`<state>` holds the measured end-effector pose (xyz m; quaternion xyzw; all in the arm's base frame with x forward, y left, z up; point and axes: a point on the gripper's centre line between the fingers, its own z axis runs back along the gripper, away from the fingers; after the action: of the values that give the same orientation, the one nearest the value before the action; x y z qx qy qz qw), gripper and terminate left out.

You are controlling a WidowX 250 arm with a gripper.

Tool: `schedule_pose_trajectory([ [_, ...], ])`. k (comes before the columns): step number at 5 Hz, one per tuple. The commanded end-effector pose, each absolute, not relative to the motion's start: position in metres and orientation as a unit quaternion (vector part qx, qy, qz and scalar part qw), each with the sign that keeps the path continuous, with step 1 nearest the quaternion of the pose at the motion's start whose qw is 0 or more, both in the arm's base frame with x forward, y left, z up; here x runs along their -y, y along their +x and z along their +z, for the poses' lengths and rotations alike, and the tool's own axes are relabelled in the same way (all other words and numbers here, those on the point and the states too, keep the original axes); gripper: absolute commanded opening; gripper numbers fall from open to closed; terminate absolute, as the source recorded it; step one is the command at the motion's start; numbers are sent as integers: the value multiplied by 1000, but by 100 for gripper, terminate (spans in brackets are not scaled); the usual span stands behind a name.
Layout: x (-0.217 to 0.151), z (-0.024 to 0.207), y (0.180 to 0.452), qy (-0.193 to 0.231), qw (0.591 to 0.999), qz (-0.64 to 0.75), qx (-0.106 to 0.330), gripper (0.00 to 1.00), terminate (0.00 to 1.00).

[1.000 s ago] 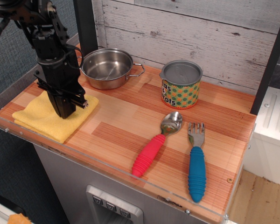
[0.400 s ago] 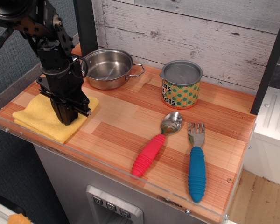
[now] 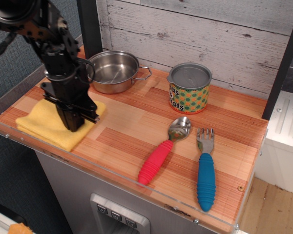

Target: Put the napkin to the left of the spoon.

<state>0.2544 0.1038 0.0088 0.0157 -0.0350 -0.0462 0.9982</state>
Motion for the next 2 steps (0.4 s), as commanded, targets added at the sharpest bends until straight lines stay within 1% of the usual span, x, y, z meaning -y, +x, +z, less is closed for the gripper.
schedule_pose_trajectory([
  [1, -81, 12, 257, 19, 996, -71, 41, 0, 0],
  [2, -74, 12, 256, 17, 997, -68, 43, 0, 0],
])
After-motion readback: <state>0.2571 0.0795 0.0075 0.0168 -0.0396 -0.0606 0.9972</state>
